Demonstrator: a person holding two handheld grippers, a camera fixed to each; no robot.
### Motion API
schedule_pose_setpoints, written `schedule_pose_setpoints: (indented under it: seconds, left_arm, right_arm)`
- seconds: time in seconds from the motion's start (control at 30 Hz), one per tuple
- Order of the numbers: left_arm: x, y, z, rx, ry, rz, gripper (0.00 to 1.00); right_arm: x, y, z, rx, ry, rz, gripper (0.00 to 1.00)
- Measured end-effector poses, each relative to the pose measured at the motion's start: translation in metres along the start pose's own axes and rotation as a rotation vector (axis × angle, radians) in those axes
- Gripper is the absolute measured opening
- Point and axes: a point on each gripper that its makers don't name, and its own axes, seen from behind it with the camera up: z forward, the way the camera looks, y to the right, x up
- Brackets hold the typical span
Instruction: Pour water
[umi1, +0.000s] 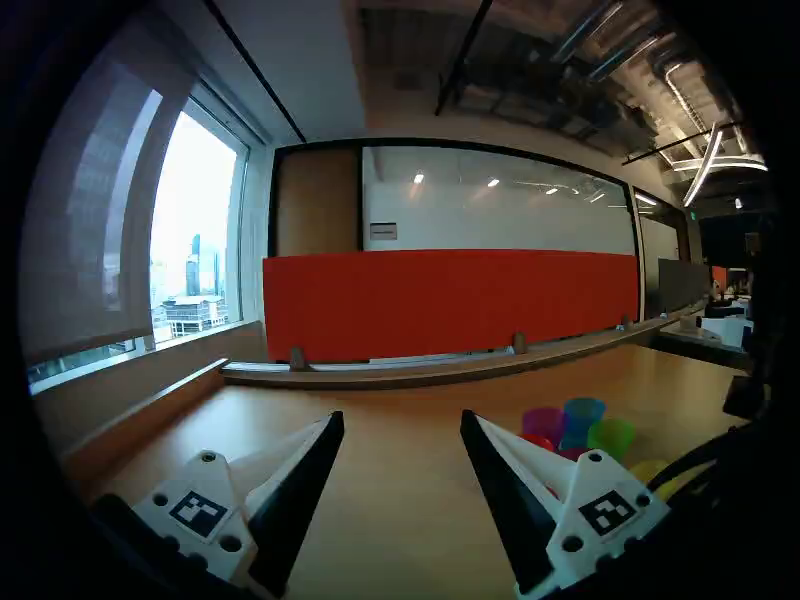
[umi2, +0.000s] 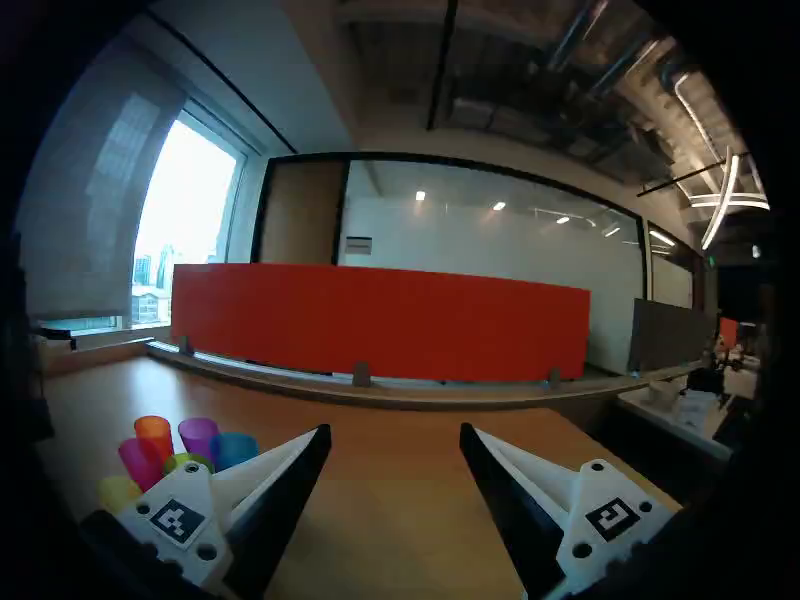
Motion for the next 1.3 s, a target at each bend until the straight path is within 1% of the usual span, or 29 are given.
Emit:
schedule_pose_setpoints:
  seconds: [0.27, 0.37, 0.47, 0.67, 0.87, 0.97, 1.07, 1.3]
  left_arm:
    - [0.034, 0.003, 0.008, -0.021, -0.007, 0.022, 0.86]
    - [0.043, 0.000, 0.011, -0.015, -0.011, 0.025, 0.86]
    - [0.052, -0.003, 0.015, -0.011, -0.017, 0.019, 0.86]
    - [0.076, 0.000, 0.020, -0.040, -0.018, -0.011, 0.86]
    - [0.101, 0.004, 0.022, -0.062, -0.004, -0.028, 0.86]
    - [0.107, 0.005, 0.024, -0.069, 0.000, -0.028, 0.86]
    - [0.108, 0.007, 0.025, -0.077, -0.009, -0.027, 0.86]
    - [0.114, 0.018, 0.026, -0.126, -0.019, -0.029, 0.86]
  right_arm:
    - [0.023, -0.003, 0.010, 0.030, -0.024, 0.044, 1.00]
    - [0.029, -0.003, 0.013, 0.041, -0.036, 0.060, 1.00]
    - [0.036, -0.002, 0.017, 0.048, -0.046, 0.070, 1.00]
    - [0.057, 0.000, 0.021, 0.061, -0.051, 0.082, 1.00]
    - [0.078, 0.001, 0.024, 0.074, -0.041, 0.081, 1.00]
    - [0.082, -0.001, 0.026, 0.079, -0.039, 0.078, 1.00]
    - [0.085, -0.002, 0.026, 0.083, -0.038, 0.079, 1.00]
    - [0.093, -0.005, 0.025, 0.118, -0.026, 0.079, 1.00]
